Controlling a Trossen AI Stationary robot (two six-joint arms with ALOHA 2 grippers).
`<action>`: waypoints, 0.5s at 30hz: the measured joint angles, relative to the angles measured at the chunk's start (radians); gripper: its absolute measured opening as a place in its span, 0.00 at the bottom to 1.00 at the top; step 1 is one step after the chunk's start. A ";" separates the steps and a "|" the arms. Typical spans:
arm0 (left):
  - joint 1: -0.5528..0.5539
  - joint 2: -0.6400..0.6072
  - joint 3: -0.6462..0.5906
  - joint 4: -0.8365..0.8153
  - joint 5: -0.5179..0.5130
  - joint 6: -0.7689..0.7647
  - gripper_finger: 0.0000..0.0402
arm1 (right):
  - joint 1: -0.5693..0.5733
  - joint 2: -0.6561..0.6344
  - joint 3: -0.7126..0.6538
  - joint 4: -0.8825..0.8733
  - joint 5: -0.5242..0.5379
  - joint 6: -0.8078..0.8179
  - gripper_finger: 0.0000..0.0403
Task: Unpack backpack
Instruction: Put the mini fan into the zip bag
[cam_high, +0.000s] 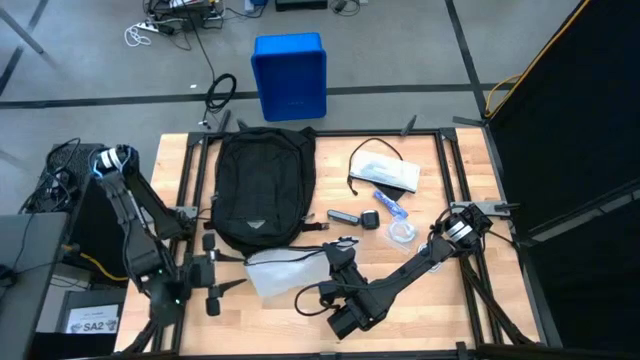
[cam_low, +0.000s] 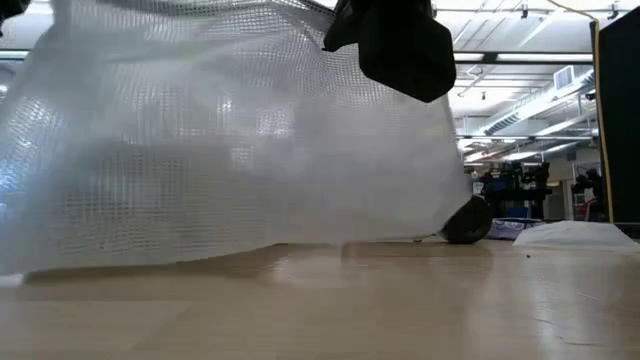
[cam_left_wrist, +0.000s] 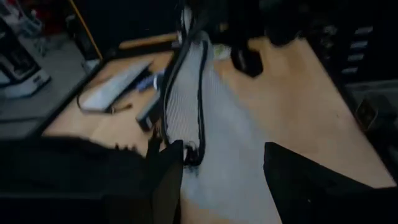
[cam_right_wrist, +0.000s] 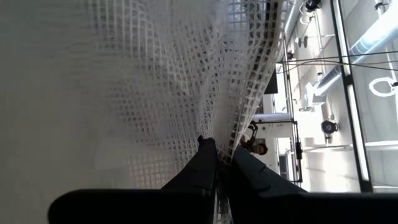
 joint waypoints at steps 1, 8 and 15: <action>0.000 0.011 0.000 -0.018 0.005 -0.029 0.48 | 0.000 0.000 0.000 0.003 0.000 -0.001 0.00; 0.000 0.034 -0.001 -0.067 0.005 -0.120 0.48 | 0.001 0.000 0.000 0.017 0.004 -0.030 0.00; 0.016 0.053 -0.041 -0.022 -0.015 -0.254 0.48 | 0.001 0.000 0.000 0.028 0.008 -0.037 0.00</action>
